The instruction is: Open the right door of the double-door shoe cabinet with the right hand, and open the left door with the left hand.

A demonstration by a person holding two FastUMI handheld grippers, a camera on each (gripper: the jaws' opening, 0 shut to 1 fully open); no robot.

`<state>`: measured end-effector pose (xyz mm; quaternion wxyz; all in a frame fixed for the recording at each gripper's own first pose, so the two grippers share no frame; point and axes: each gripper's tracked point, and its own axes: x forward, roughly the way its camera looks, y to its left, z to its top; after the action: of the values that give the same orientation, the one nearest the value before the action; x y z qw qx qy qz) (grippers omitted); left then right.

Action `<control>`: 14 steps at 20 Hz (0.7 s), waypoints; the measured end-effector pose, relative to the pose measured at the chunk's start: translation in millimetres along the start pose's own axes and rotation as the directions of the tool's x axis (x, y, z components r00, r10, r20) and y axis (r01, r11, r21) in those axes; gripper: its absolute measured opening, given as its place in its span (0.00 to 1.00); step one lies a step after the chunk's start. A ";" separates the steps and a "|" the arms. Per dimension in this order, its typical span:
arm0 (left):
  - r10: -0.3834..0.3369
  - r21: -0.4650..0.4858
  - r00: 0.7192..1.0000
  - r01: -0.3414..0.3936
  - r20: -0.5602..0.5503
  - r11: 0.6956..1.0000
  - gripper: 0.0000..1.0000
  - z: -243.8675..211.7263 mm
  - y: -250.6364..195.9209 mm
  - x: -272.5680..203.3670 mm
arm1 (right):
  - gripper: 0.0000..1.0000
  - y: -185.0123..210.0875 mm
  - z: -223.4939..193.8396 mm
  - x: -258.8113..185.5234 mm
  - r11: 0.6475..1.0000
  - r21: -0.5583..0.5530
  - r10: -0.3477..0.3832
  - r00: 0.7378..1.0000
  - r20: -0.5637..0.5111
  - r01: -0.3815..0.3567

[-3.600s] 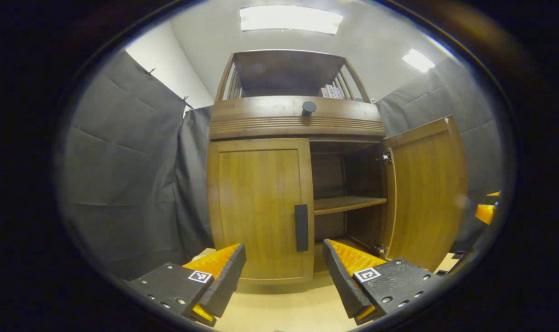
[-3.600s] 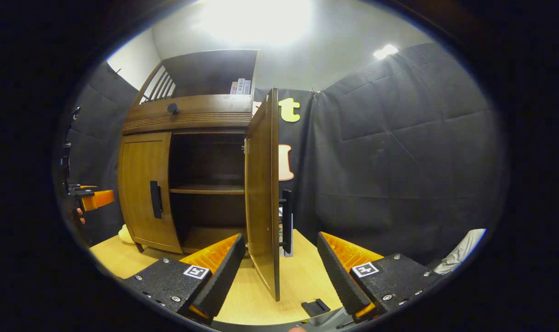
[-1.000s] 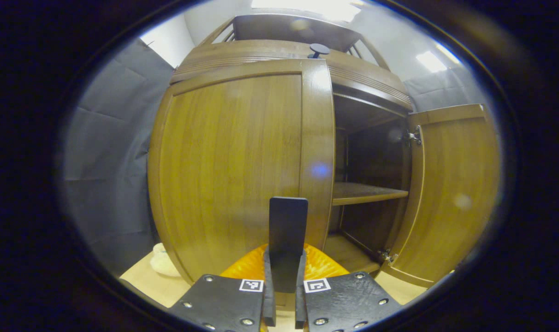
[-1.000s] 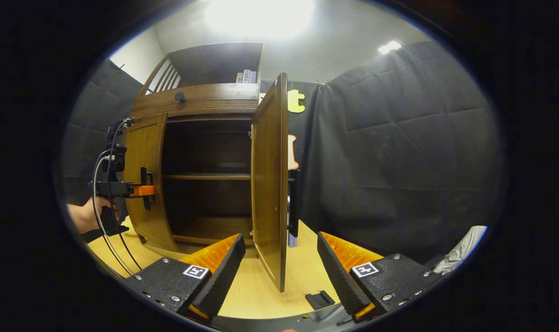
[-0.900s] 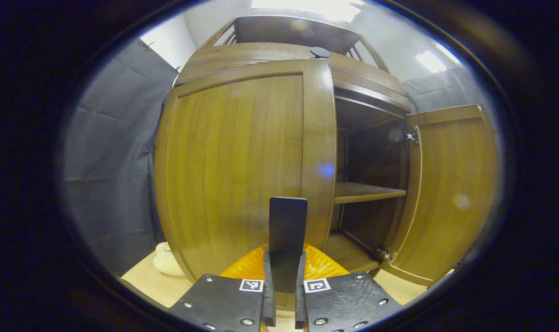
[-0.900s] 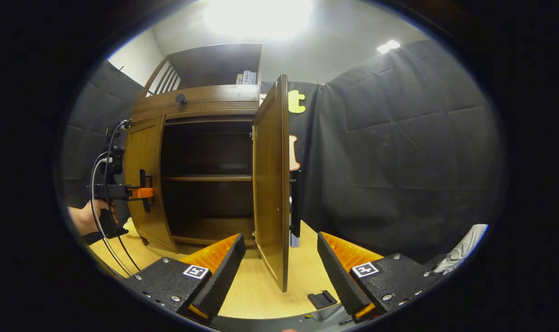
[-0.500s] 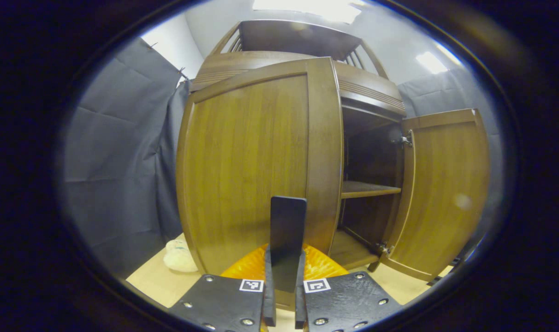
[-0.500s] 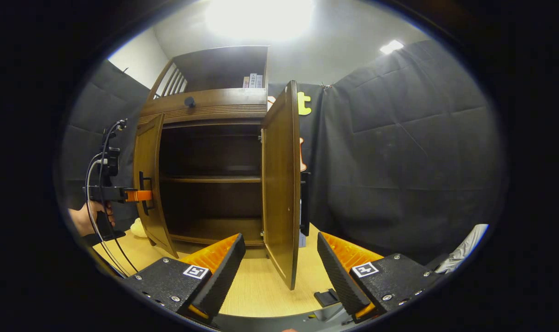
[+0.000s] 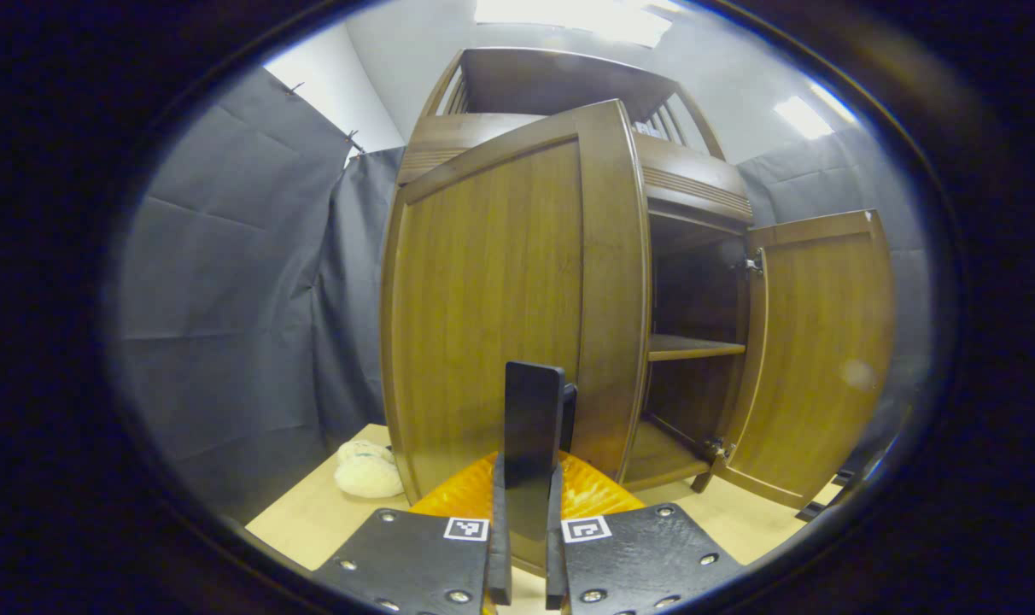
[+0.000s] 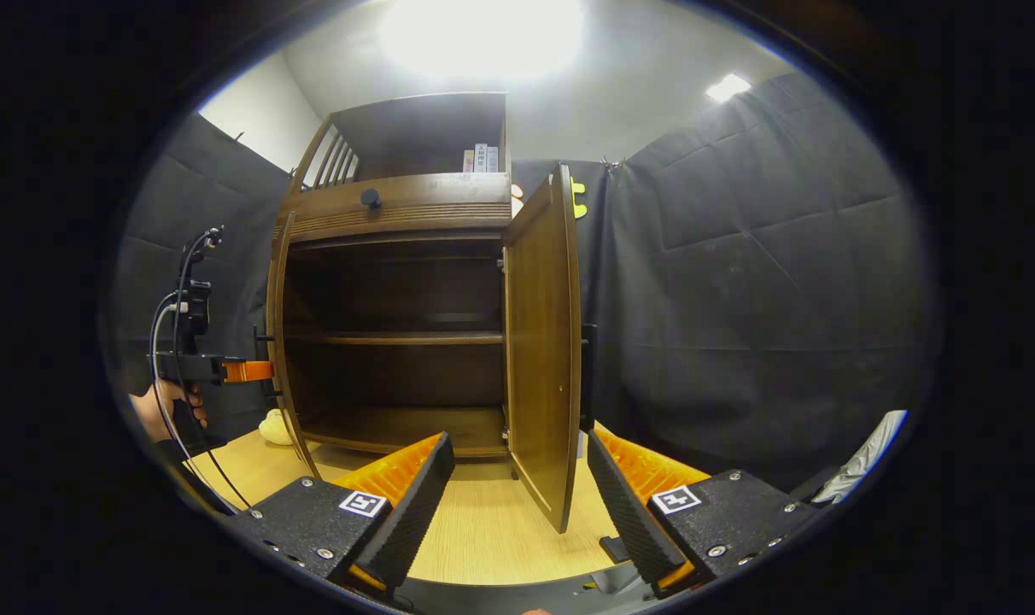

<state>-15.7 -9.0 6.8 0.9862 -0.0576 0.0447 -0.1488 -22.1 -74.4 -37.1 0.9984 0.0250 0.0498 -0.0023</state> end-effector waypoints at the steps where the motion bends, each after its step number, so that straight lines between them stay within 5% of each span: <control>1: 0.002 -0.004 1.000 -0.002 0.000 1.000 0.16 0.0 1.5 -2.4 | 0.96 4.3 0.3 -1.2 1.000 0.002 0.004 1.000 -0.001 -0.004; 5: 0.016 -0.007 1.000 -0.016 0.003 1.000 0.10 1.5 24.1 -28.4 | 0.96 17.7 1.1 -3.7 1.000 -0.003 0.026 1.000 0.006 -0.026; 14: 0.073 -0.008 0.997 -0.073 0.014 0.997 0.15 8.5 69.0 -64.5 | 0.96 47.2 -0.5 -6.2 0.997 -0.010 0.081 0.997 0.004 -0.080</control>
<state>-56.2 76.6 11.0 0.9910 -0.0607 0.0400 -0.1120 -28.0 -27.3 -34.6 0.9979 0.0221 0.0466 0.0381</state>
